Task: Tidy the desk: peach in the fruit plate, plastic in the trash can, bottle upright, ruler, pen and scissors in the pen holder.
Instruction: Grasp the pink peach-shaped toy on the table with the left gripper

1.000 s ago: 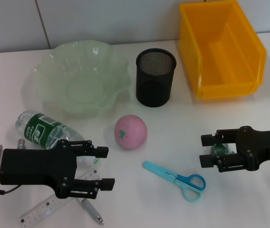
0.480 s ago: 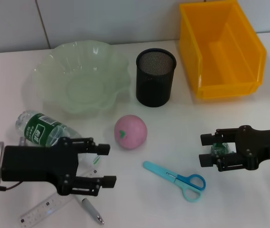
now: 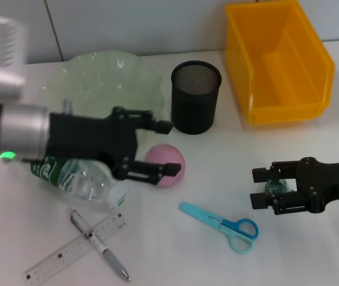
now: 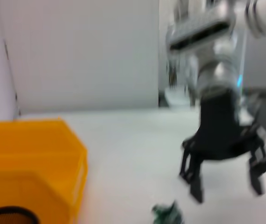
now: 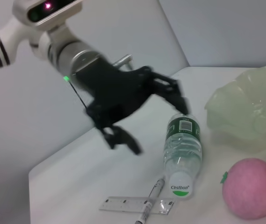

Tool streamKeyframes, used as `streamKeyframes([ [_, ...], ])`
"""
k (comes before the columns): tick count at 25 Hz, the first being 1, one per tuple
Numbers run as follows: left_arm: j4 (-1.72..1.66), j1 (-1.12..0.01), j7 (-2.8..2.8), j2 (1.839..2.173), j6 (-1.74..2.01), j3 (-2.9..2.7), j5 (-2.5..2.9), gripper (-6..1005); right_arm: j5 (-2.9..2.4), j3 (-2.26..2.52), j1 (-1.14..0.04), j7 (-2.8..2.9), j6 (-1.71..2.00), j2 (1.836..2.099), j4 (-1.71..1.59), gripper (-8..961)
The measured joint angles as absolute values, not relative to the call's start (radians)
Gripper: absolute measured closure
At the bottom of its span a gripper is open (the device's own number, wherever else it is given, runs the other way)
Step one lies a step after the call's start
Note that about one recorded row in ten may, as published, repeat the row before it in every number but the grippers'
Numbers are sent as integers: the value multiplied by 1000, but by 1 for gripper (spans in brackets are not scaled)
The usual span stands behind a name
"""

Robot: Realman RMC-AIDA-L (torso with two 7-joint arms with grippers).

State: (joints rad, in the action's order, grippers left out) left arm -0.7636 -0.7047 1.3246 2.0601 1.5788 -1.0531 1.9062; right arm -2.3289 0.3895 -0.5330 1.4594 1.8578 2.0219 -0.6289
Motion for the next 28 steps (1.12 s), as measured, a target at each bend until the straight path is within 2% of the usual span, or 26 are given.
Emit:
streamKeyframes([
  [2,-765,-780,1344,2069,1518,-1059,2019,252,-2329,389,-529,1460,1857,2021,-625,212],
  [7,-769,-844,1388,2071,1375,-1198,2091,257,-2329,388,-522,1461,1855,2021,-623,213],
  [15,-773,-867,1466,2077,1198,-1422,2143,265,-2329,387,-521,1462,1854,2020,-623,215],
  [28,-721,-870,1470,2079,1110,-1488,2145,277,-2328,387,-522,1463,1855,2019,-623,217],
])
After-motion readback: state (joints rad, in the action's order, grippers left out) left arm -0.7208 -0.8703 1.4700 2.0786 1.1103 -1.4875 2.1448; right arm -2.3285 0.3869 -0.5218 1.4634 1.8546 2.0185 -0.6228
